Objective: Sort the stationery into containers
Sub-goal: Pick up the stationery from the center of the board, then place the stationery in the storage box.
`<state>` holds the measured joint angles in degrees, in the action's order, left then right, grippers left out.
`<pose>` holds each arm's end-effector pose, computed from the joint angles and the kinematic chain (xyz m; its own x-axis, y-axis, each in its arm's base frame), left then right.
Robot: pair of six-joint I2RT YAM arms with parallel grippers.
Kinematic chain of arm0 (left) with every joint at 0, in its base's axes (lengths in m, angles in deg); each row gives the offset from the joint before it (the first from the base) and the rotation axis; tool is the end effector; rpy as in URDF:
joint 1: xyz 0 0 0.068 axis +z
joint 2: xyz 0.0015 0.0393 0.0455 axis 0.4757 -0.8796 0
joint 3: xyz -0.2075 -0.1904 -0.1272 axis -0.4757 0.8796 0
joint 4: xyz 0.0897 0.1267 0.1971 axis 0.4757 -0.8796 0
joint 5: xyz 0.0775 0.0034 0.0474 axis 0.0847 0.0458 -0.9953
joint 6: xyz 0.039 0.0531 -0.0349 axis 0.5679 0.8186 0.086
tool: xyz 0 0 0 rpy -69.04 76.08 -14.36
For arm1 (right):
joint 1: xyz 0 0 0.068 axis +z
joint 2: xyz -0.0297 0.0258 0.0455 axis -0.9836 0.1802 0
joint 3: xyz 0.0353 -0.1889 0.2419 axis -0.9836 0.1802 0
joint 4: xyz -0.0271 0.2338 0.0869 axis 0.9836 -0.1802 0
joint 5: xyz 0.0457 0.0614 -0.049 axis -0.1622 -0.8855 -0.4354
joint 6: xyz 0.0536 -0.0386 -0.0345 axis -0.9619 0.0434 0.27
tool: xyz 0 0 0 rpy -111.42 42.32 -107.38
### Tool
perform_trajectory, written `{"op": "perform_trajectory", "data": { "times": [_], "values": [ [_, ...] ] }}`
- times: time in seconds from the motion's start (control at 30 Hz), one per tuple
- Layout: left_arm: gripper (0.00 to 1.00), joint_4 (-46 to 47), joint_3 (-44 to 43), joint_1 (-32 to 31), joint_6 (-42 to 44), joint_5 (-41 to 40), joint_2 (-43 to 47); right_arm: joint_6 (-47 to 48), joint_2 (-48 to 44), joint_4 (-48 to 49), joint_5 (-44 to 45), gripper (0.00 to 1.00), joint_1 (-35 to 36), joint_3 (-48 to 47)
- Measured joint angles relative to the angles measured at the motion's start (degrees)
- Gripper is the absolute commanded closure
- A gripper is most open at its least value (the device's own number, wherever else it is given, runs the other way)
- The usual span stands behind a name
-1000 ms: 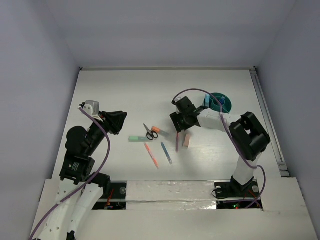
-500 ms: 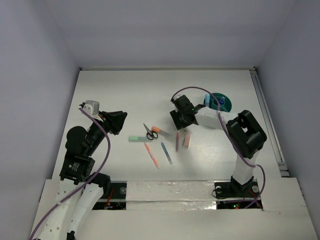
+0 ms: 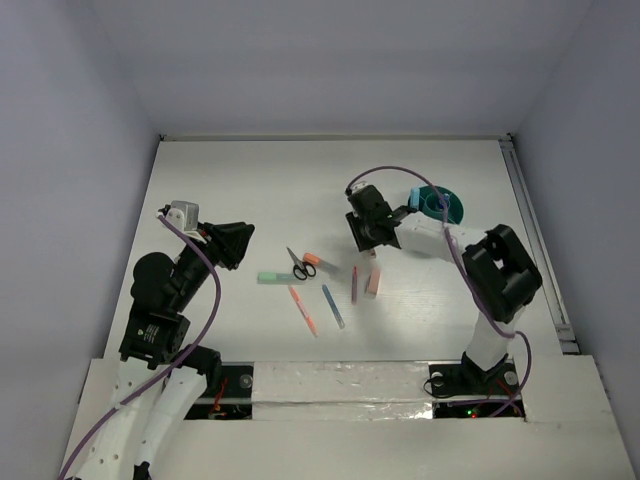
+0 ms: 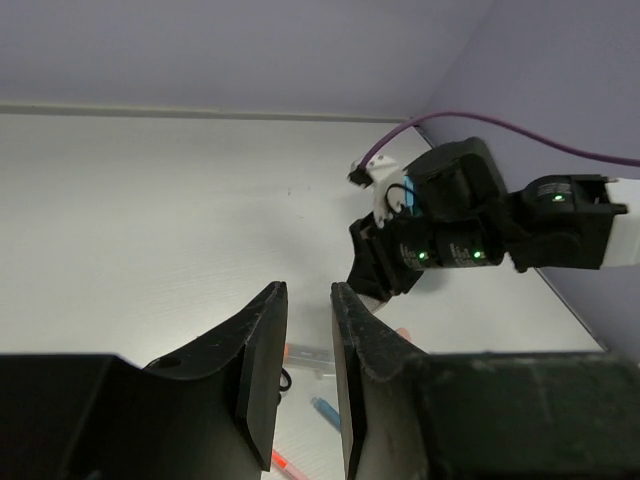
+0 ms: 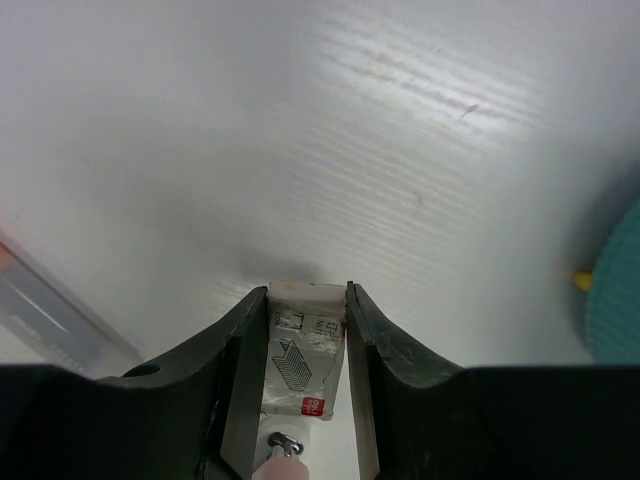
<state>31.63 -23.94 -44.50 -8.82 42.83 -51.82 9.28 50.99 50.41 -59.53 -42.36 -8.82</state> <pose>0.0901 -0.0441 0.3803 -0.0293 -0.3231 -0.9459 0.5507 0.7845 -0.2850 0.3235 0.2283 0.2067 -0.7225 -0.3750 -0.5808 -0.3904 0.9146 -0.1048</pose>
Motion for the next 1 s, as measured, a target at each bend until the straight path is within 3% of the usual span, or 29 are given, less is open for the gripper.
{"op": "perform_trajectory", "data": {
  "times": [0.17, 0.33, 0.53, 0.7, 1.0],
  "values": [
    [0.79, 0.0, 0.0, 0.0, -0.02, 0.02, 0.0, -1.03, -10.43, 2.4, 4.26, 0.71, 0.0, 0.02],
    [0.79, 0.0, 0.0, 0.0, 0.0, 0.02, 0.0, -0.81, -24.7, 10.69, 12.63, 0.71, -0.98, 1.33],
    [0.79, 0.0, 0.0, 0.0, 0.0, 0.04, 0.07, -2.14, -36.28, 20.5, 17.59, 0.71, -14.23, 8.0],
    [0.78, 0.0, 0.0, 0.0, 0.0, 0.07, 0.09, -3.23, -35.5, 23.19, 20.76, 0.72, -22.97, 12.72],
    [0.79, 0.0, 0.0, 0.0, 0.0, 0.22, 0.07, -4.28, -26.69, 26.53, 20.37, 0.72, -29.44, 13.6]
  ]
}}
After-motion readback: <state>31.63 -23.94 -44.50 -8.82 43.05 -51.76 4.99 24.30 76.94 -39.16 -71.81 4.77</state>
